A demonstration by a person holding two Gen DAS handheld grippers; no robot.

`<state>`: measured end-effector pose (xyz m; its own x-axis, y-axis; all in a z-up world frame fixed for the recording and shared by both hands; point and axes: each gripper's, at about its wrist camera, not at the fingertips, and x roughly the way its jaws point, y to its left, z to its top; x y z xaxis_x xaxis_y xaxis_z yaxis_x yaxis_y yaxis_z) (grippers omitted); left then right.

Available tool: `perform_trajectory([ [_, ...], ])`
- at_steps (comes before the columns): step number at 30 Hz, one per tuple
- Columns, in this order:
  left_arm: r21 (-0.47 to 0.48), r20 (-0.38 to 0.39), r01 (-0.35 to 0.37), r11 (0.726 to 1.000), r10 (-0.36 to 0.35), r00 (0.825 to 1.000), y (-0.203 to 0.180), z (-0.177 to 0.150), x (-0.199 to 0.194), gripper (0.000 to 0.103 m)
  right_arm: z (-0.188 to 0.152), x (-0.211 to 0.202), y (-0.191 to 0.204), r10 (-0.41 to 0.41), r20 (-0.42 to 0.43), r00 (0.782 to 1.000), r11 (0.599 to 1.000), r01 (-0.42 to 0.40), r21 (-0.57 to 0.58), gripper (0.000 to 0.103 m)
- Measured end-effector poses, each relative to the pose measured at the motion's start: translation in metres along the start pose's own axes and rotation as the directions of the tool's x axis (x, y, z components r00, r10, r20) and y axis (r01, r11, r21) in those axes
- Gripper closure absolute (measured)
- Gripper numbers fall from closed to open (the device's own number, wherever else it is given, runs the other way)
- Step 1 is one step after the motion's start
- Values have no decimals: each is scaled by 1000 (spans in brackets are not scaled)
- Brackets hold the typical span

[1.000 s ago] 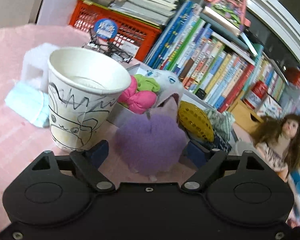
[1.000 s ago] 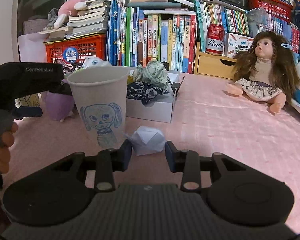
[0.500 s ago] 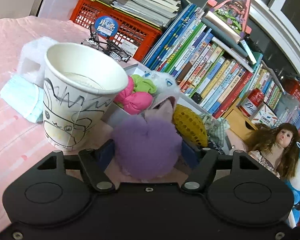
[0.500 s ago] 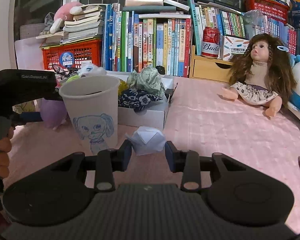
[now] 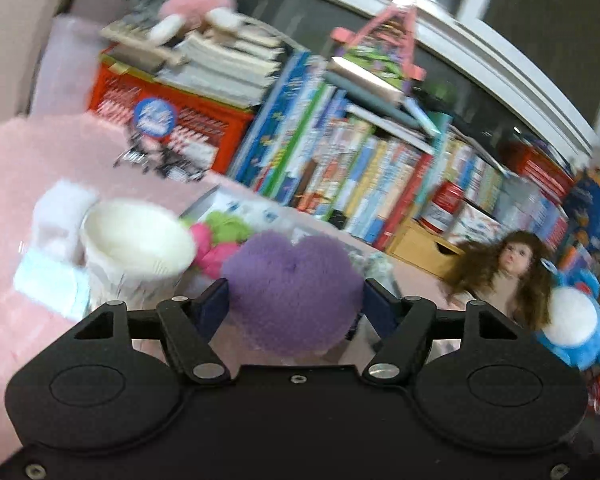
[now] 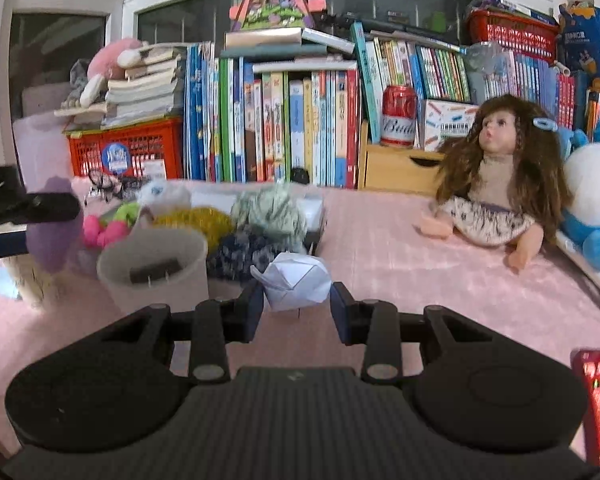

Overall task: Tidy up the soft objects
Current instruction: 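Carry the purple pompom and white paper into the grey tray with both tools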

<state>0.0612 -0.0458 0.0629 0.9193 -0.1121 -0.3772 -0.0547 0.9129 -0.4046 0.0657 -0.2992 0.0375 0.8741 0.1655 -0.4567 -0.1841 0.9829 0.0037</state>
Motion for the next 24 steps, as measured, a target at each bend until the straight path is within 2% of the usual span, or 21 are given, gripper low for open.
perform_trajectory([
  [4, 113, -18, 54, 992, -52, 998, -15, 35, -7, 34, 24, 6, -4, 29, -5, 1000, 999, -28, 30, 60],
  [7, 157, -117, 119, 980, -102, 988, -25, 67, 1, 34, 44, 19, -8, 54, -57, 997, 997, -51, 60, 60],
  [9, 193, -209, 149, 970, -108, 972, -33, 86, 14, 34, 56, 34, -13, 87, -117, 989, 992, -75, 104, 60],
  [10, 201, -254, 167, 965, -114, 960, -36, 92, 20, 34, 61, 42, -17, 106, -145, 984, 988, -88, 128, 60],
  [12, 227, -361, 214, 950, -122, 925, -43, 103, 39, 34, 68, 57, -21, 136, -200, 970, 982, -106, 156, 60],
  [16, 232, -526, 232, 945, -78, 847, -51, 110, 76, 34, 72, 80, -24, 180, -287, 941, 972, -124, 201, 61],
  [17, 232, -549, 227, 946, -65, 833, -51, 110, 84, 34, 72, 84, -23, 187, -303, 935, 970, -126, 209, 61],
  [21, 233, -603, 195, 953, -16, 798, -48, 110, 118, 34, 72, 99, -23, 212, -351, 912, 963, -134, 233, 61],
  [24, 198, -662, 154, 968, 16, 749, -43, 110, 145, 34, 72, 110, -22, 229, -385, 894, 958, -138, 250, 61],
])
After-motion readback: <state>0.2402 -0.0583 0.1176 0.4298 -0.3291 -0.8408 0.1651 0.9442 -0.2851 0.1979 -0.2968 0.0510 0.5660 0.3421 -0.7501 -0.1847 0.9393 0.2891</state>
